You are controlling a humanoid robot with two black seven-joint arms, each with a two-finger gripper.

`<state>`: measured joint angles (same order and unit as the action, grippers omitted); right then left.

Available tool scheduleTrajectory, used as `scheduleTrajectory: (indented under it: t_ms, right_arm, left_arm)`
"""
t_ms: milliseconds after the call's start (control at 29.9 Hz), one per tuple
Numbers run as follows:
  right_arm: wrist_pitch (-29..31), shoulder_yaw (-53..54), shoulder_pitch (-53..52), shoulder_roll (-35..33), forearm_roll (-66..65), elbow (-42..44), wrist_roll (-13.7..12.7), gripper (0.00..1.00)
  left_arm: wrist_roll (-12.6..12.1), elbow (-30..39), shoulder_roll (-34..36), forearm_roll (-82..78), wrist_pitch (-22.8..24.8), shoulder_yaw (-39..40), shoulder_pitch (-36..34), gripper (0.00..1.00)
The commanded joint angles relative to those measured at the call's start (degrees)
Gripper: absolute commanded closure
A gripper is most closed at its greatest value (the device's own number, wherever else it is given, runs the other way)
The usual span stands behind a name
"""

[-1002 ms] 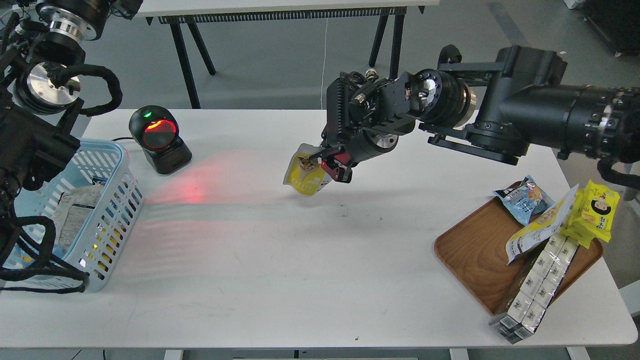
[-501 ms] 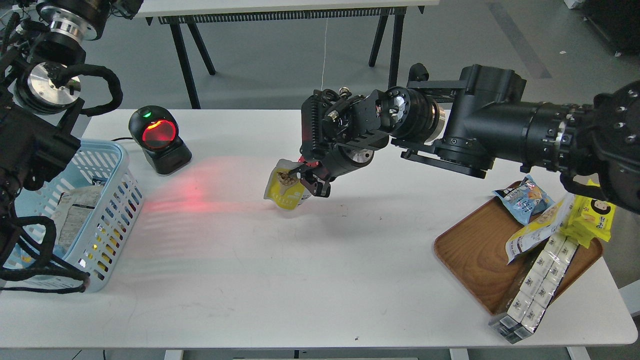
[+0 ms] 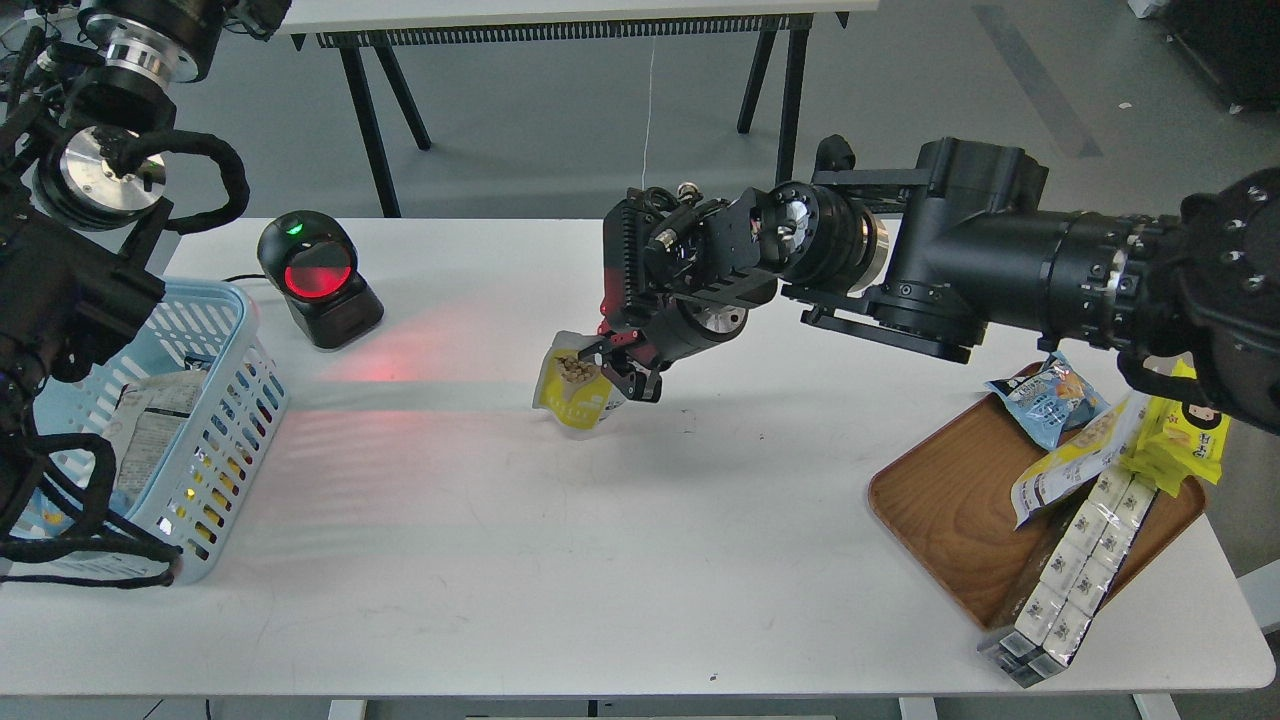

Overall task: Scan snack and place in basket
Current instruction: 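Lower the yellow packet upright onto the table and release it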

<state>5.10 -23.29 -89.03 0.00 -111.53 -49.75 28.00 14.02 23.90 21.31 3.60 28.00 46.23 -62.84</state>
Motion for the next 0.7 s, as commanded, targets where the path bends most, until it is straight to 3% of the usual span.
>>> scheduleTrajectory:
  t_ms: [0, 134, 267, 367, 534, 568, 601, 635, 668]
  right_arm:
    - [0.0, 0.0, 0.0, 0.0, 0.0, 0.0, 0.0, 0.97]
    - [0.0, 0.0, -0.3, 0.0, 0.0, -0.1, 0.0, 0.96]
    - [-0.1, 0.3, -0.5, -0.3, 0.1, -0.2, 0.0, 0.84]
    - [-0.2, 1.7, -0.8, -0.5, 0.1, -0.4, 0.0, 0.62]
    - [-0.2, 4.7, -1.6, -3.5, 0.1, -1.1, 0.0, 0.37]
    - [-0.2, 5.2, -1.8, -4.0, 0.2, -1.4, 0.0, 0.29]
    - [-0.2, 5.9, -1.9, -4.5, 0.2, -1.7, 0.0, 0.12]
    - [-0.1, 6.8, -2.0, -5.2, 0.2, -1.8, 0.0, 0.02]
    - [0.1, 8.5, -2.0, -6.2, 0.3, -1.8, 0.0, 0.02]
  left_arm:
    - [0.0, 0.0, 0.0, 0.0, 0.0, 0.0, 0.0, 0.0]
    - [0.0, 0.0, 0.1, 0.0, 0.0, 0.0, -0.1, 0.0]
    - [0.0, 0.0, 0.2, 0.0, 0.0, 0.0, -0.3, 0.0]
    - [0.0, 0.0, 0.3, 0.0, 0.0, 0.0, -0.3, 0.0]
    - [0.0, 0.0, 0.1, 0.0, 0.0, 0.0, -0.5, 0.0]
    - [-0.1, 0.0, 0.1, 0.0, 0.0, 0.0, -0.6, 0.0]
    - [-0.2, 0.0, 0.0, 0.0, 0.0, 0.0, -0.8, 0.0]
    - [-0.3, 0.0, 0.0, 0.0, 0.0, 0.0, -0.9, 0.0]
    - [-0.4, 0.0, 0.0, 0.0, 0.0, 0.0, -1.2, 0.0]
